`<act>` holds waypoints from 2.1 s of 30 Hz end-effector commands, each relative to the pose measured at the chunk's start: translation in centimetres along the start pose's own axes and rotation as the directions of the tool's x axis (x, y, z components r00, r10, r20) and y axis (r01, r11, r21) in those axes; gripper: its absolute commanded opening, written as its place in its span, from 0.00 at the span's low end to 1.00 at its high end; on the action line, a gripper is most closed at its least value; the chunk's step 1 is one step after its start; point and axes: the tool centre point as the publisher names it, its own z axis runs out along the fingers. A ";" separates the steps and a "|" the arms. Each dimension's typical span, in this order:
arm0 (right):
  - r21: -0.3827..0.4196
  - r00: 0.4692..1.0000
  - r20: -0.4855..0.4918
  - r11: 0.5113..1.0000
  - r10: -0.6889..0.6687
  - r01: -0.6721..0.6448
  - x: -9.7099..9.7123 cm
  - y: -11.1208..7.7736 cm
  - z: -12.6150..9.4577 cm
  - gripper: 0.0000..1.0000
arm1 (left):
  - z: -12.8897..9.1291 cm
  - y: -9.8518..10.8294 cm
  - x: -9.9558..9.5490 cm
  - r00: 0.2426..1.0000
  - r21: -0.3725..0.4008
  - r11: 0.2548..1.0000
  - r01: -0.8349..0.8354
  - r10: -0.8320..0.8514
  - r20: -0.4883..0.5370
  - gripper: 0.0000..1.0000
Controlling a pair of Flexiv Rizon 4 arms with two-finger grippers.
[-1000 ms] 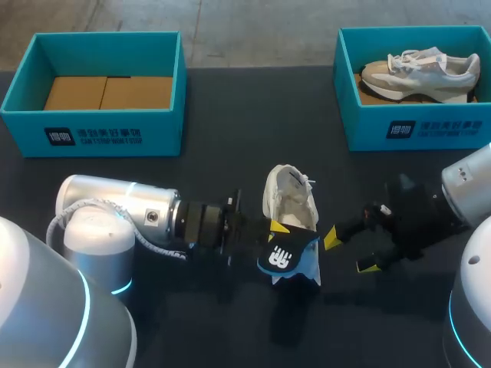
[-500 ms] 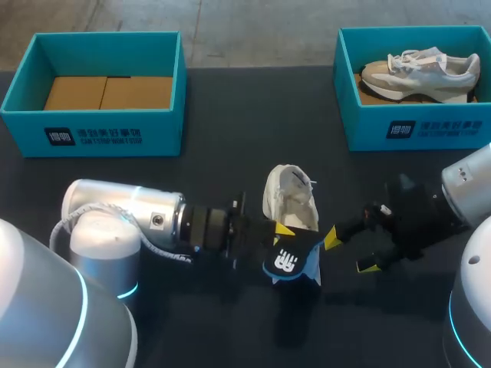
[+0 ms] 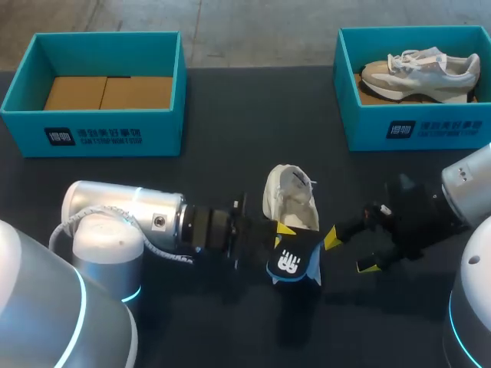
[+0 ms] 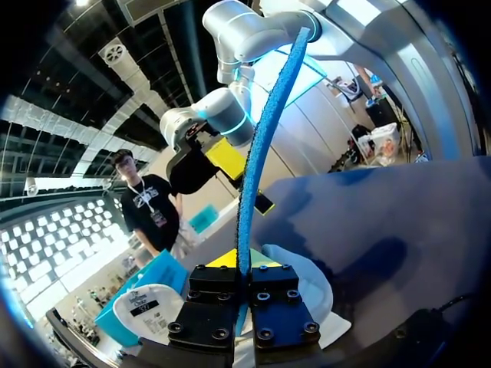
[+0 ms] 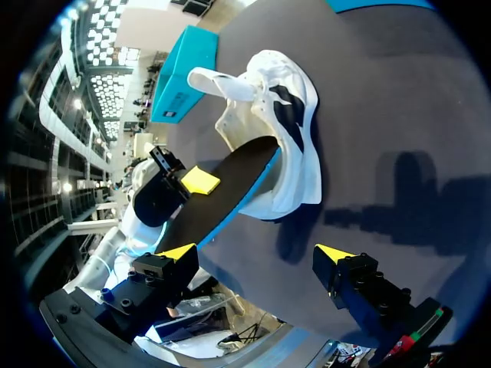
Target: Take the shoe out of the shoebox, open the shoe tongue, remove and reinsert the insole, then place the shoe into the shoebox
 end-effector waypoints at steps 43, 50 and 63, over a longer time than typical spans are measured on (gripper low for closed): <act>-0.001 1.000 0.004 1.000 0.002 -0.002 0.1 -0.1 0.1 1.00 | -0.1 1.1 0.7 1.000 -0.099 0.995 -0.012 0.015 0.025 0.00; -0.001 1.000 0.004 1.000 0.002 -0.002 0.1 -0.1 0.1 1.00 | -0.1 1.4 0.5 0.999 -0.108 0.994 -0.014 0.018 0.036 0.00; -0.001 1.000 0.004 1.000 0.002 -0.002 0.1 -0.1 0.1 1.00 | 0.2 1.8 0.3 0.999 -0.146 0.989 -0.024 0.030 0.043 0.00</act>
